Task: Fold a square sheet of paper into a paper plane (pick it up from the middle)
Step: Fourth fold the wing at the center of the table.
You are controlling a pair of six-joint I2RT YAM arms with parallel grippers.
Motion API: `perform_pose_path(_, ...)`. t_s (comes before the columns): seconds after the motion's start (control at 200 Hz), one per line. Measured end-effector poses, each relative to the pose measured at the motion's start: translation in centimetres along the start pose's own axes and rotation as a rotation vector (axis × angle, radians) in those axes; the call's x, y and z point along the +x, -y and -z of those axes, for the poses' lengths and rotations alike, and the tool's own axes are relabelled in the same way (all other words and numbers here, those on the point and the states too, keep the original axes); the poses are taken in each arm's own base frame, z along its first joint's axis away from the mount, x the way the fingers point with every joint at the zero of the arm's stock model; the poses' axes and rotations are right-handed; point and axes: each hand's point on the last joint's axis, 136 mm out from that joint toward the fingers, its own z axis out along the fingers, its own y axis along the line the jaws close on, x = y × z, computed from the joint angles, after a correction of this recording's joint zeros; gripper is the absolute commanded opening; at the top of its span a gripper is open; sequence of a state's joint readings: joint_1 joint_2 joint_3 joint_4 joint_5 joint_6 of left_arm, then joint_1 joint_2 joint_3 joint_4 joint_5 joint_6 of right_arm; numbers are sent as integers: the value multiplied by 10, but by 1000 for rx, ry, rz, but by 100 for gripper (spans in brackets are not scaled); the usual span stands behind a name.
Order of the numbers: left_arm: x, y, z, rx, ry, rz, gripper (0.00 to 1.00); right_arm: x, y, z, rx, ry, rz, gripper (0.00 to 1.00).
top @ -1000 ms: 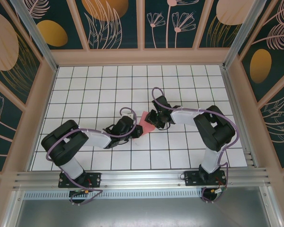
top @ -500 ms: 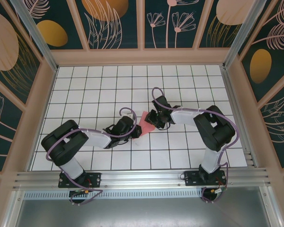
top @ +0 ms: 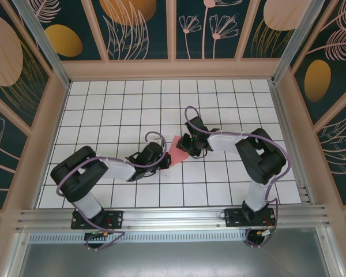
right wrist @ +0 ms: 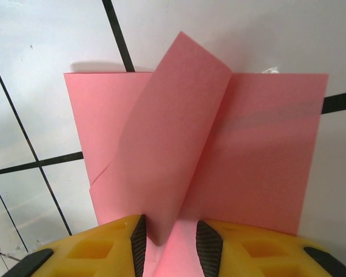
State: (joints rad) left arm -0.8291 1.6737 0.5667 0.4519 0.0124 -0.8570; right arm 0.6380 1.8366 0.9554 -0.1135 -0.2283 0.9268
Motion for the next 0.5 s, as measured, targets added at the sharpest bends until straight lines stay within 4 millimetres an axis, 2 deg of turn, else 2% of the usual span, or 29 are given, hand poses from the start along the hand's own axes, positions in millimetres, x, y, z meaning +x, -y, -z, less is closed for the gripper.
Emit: perform_pose_path(0.5, 1, -2, -3, -24, -17, 1, 1, -3, -11, 5, 14, -4, 43, 42)
